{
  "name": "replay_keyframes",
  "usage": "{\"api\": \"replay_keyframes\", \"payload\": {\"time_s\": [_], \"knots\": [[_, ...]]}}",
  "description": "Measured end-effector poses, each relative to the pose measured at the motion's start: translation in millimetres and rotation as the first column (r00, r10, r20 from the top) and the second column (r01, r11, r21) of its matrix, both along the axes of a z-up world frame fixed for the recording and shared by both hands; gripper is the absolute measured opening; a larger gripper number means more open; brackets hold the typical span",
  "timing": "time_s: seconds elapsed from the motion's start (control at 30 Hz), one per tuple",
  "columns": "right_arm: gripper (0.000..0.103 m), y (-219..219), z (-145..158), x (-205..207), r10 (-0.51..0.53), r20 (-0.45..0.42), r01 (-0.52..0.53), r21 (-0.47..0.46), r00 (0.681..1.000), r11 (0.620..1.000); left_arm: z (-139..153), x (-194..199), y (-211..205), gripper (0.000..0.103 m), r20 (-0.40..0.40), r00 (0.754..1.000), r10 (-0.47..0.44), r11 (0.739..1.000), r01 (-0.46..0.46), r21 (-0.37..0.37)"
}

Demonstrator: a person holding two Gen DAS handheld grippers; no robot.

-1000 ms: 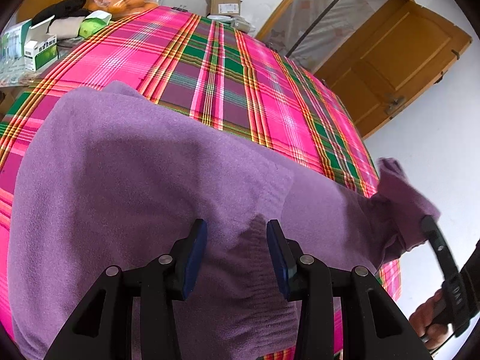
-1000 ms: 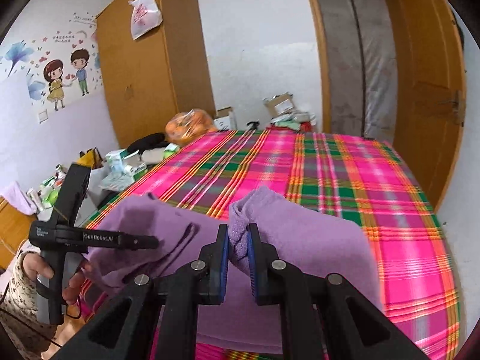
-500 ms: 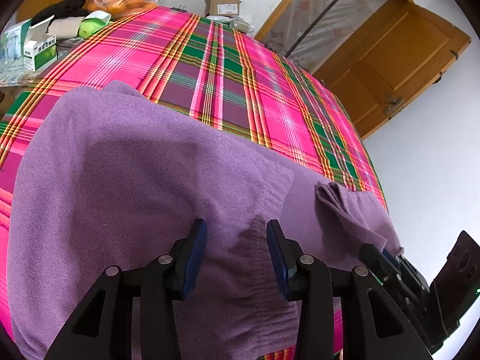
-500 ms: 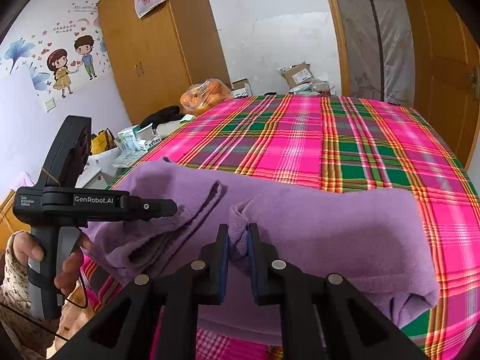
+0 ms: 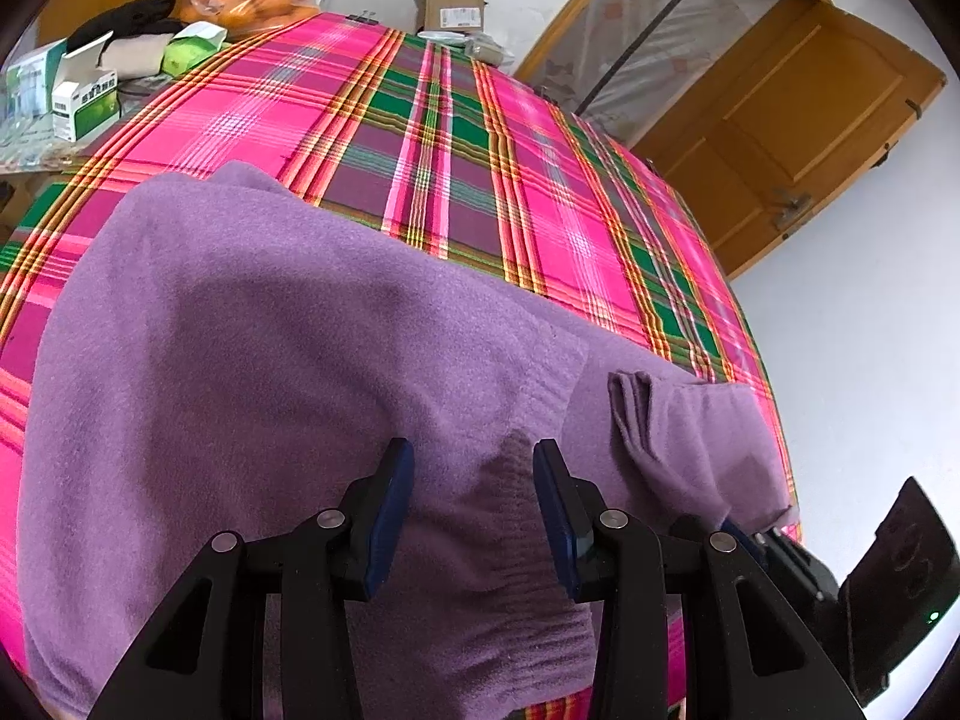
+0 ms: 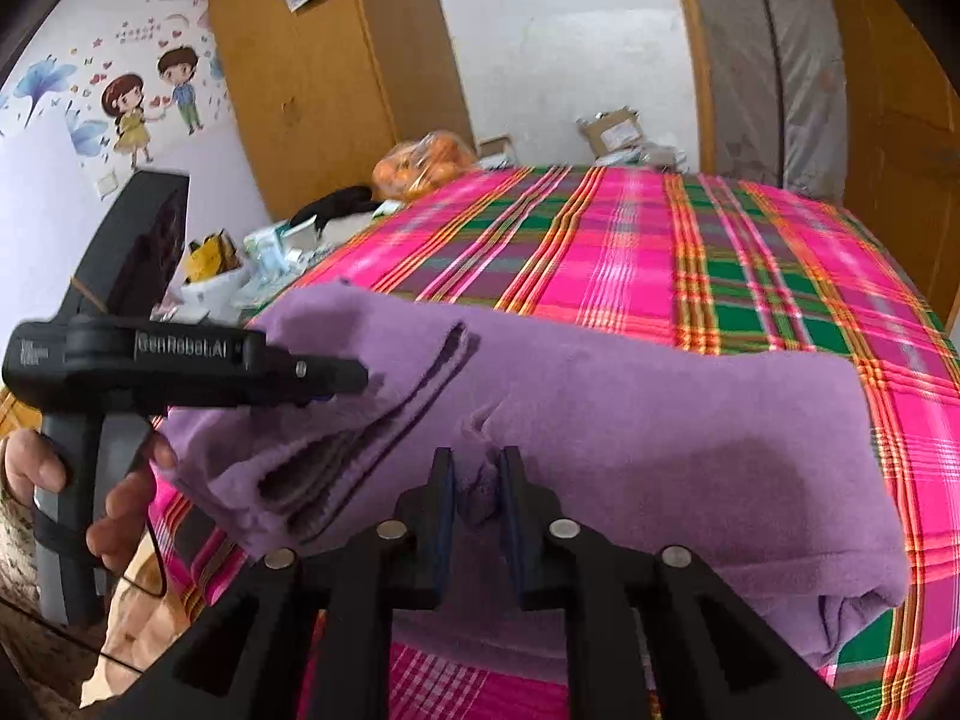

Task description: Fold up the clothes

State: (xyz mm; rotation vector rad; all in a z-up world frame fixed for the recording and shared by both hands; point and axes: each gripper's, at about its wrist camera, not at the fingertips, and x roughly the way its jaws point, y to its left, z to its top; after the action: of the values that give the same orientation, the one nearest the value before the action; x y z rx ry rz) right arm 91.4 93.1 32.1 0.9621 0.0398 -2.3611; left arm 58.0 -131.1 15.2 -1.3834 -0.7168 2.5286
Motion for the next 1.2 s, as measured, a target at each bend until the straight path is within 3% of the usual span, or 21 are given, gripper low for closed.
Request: {"api": "replay_keyframes", "payload": {"time_s": [0.13, 0.27, 0.43, 0.53, 0.63, 0.77, 0.97, 1.2], "knots": [[0.022, 14.1, 4.8, 3.9, -0.002, 0.006, 0.003, -0.035, 1.000, 0.999, 13.7, 4.4, 0.4, 0.043, -0.032, 0.999, 0.027, 0.999, -0.028, -0.017], [0.025, 40.8, 9.4, 8.5, -0.043, 0.037, 0.046, -0.106, 0.998, 0.993, 31.2, 5.6, 12.6, 0.043, -0.089, 0.996, -0.006, 1.000, 0.004, -0.017], [0.032, 88.1, 17.0, 24.1, -0.160, -0.010, 0.159, -0.071, 0.987, 0.985, 39.2, -5.6, 43.7, 0.043, -0.093, 0.990, -0.104, 0.994, 0.102, -0.033], [0.043, 116.6, 21.5, 33.6, -0.229, -0.039, 0.227, -0.053, 0.973, 0.972, 36.9, -16.4, 67.3, 0.043, -0.069, 0.982, -0.176, 0.984, 0.174, -0.040], [0.046, 140.8, 17.0, 41.3, -0.298, -0.048, 0.298, -0.012, 0.953, 0.954, 29.9, -25.9, 86.2, 0.043, -0.037, 0.973, -0.229, 0.973, 0.228, -0.032], [0.046, 141.7, 2.7, 39.2, -0.328, -0.065, 0.332, 0.065, 0.942, 0.941, 20.6, -33.7, 98.3, 0.043, 0.005, 0.969, -0.247, 0.968, 0.247, -0.037], [0.047, 129.6, -12.2, 20.6, -0.281, -0.056, 0.285, 0.098, 0.958, 0.954, 9.6, -38.7, 95.9, 0.043, 0.051, 0.976, -0.212, 0.977, 0.213, -0.023], [0.047, 110.7, -17.7, 2.2, -0.293, -0.086, 0.304, 0.188, 0.952, 0.934, 1.1, -45.5, 98.9, 0.043, 0.079, 0.976, -0.204, 0.977, 0.208, -0.045]]}}
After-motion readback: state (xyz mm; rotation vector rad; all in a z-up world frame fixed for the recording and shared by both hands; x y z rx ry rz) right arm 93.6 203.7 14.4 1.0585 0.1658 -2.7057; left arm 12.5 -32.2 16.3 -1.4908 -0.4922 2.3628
